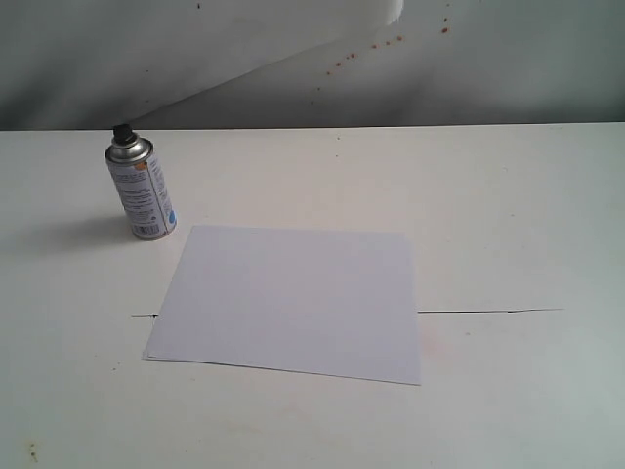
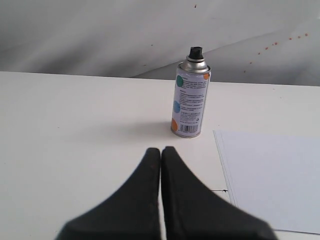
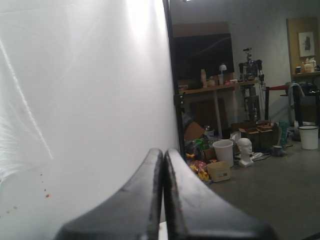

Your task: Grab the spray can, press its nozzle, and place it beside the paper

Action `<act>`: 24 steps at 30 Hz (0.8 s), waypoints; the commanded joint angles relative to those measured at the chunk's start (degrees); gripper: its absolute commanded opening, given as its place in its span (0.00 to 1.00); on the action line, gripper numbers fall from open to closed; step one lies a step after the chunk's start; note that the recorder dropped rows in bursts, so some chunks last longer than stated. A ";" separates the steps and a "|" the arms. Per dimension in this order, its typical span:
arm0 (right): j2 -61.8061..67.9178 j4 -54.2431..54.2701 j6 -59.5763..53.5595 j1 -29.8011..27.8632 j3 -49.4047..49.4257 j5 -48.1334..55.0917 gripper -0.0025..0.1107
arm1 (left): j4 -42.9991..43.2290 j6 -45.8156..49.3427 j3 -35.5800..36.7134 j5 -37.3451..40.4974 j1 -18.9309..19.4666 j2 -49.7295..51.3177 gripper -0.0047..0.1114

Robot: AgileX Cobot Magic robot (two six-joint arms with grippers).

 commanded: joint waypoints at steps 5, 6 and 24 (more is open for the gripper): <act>-0.15 0.15 -0.08 -0.43 0.00 -0.20 0.02 | -0.02 0.22 0.25 -0.42 -0.28 -0.23 0.06; -0.15 0.15 -0.08 -0.43 0.00 -0.20 0.02 | -0.02 0.22 0.25 -0.42 -0.28 -0.23 0.06; -0.15 -25.12 13.21 -0.43 0.00 7.77 0.02 | -0.02 0.22 0.25 -0.42 -0.28 -0.23 0.06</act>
